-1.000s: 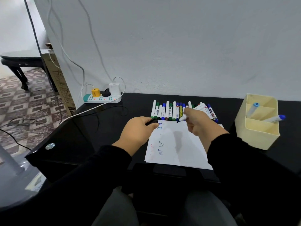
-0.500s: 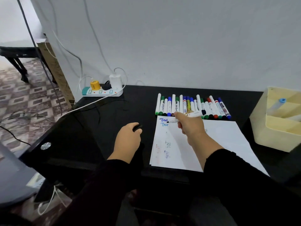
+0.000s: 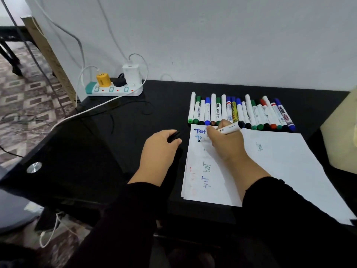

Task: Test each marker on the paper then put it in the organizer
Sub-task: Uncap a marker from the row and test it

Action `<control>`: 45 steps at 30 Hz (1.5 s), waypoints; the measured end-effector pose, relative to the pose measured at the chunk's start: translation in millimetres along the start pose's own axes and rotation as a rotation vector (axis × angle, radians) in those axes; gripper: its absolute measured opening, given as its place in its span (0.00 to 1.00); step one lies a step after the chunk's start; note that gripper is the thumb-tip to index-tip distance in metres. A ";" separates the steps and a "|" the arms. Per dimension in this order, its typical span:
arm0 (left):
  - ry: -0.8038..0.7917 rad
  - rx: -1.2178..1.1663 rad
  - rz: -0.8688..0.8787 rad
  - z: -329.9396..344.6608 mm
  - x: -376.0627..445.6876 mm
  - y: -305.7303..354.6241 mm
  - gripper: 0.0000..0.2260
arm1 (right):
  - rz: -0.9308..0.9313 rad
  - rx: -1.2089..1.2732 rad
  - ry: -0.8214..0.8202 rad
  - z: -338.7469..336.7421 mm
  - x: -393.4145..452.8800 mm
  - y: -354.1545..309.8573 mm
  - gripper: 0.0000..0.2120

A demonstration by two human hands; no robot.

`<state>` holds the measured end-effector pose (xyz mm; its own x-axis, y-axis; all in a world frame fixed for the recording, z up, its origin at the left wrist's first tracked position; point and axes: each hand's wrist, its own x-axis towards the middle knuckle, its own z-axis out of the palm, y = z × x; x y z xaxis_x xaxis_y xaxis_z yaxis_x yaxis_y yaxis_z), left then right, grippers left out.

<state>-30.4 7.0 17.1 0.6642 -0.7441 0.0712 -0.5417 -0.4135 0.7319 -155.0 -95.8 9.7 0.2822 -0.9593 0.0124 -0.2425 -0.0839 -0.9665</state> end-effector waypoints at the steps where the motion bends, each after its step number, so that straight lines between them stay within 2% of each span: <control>1: -0.004 0.003 0.008 0.6 1.4 0.5 0.16 | -0.008 -0.003 -0.003 0.5 0.1 0.2 0.18; 9: -0.013 0.014 0.047 2.3 4.6 1.6 0.14 | -0.038 -0.086 -0.036 5.6 -0.2 3.0 0.18; 16: -0.063 0.017 0.026 0.3 4.4 -1.9 0.14 | -0.063 -0.034 0.040 2.8 2.8 3.6 0.17; 20: -0.141 0.067 0.070 -7.8 -0.1 -12.5 0.14 | -0.066 -0.029 0.009 2.2 0.3 2.4 0.19; 24: -0.120 0.031 0.084 -11.9 -8.2 -26.8 0.14 | -0.066 -0.055 -0.010 1.9 -0.2 1.5 0.18; 30: -0.167 0.333 0.088 -1.2 -20.3 -30.6 0.16 | -0.046 -0.102 -0.011 1.7 -1.8 -1.4 0.17; 38: -0.189 0.315 0.082 0.9 -19.3 -30.7 0.16 | -0.050 -0.120 -0.038 1.3 -5.5 -2.1 0.18; 45: -0.194 0.342 0.087 1.5 -17.9 -29.9 0.16 | -0.051 -0.159 0.011 1.4 -4.9 -2.9 0.17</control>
<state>-26.8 31.9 -7.1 0.5165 -0.8557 -0.0305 -0.7534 -0.4711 0.4587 -154.4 -90.5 12.1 0.2878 -0.9555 0.0641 -0.3719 -0.1732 -0.9120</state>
